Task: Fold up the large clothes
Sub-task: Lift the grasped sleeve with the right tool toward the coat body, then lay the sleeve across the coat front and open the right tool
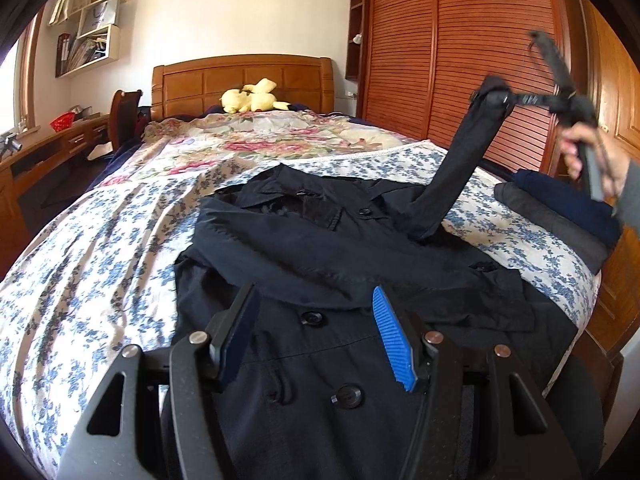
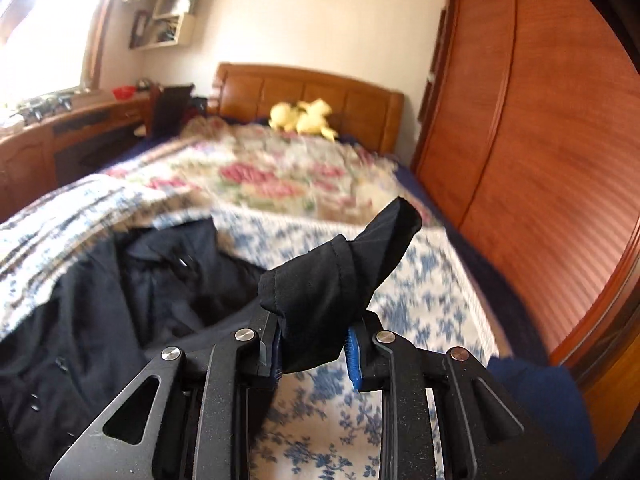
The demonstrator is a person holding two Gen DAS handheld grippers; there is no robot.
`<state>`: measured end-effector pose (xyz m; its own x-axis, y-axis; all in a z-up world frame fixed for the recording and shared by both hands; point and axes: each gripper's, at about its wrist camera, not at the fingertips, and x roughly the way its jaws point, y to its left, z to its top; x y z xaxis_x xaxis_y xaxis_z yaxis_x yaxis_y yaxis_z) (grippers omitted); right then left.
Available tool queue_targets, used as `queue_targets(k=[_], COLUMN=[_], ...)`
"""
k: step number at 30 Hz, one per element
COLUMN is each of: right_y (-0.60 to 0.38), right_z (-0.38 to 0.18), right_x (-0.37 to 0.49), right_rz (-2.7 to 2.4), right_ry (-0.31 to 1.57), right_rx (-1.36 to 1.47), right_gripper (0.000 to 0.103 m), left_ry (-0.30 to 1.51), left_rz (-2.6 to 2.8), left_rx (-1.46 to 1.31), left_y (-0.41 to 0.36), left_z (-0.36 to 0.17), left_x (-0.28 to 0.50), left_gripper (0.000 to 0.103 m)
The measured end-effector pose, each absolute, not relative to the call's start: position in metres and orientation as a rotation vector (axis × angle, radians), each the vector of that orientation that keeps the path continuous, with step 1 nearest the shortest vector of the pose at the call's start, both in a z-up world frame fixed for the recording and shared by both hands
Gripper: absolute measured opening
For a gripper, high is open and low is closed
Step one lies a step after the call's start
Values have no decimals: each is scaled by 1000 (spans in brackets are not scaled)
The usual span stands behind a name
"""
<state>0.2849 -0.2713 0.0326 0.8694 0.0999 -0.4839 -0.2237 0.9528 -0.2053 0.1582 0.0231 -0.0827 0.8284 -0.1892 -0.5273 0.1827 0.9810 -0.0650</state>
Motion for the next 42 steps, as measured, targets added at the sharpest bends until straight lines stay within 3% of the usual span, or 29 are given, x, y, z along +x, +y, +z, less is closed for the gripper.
queue_targets(k=[8,18,22,23,25,33,42], right_y=[-202,-107,-83,-81,-80,-95,-147], right_z=[59,29,21,20,20,14,-49], right_x=[260,212,195,192,187,178,195], right_rz=[297,537,634,650,678,683,544], right_ry=[443,469,493,497,496,521,656], right_rx=[-298,-381,-376,-367,-348,-328,-267], right_gripper=[22,26,37,48,56,61,61], left_ry=[564,547,543,542,539,532,564], left_rz=[-152,-121,-109,-105,-99,-90,-97], left_rx=[-29,-30,-46,-49,-54,-67,-35], left_y=[51,69,76,78,81,86,75], left_z=[-84,-82,-82,-82,-81,-80,-87], left_x=[149,138,136,136,135,133,139], left_gripper=[58,58,58,58,58,58,58])
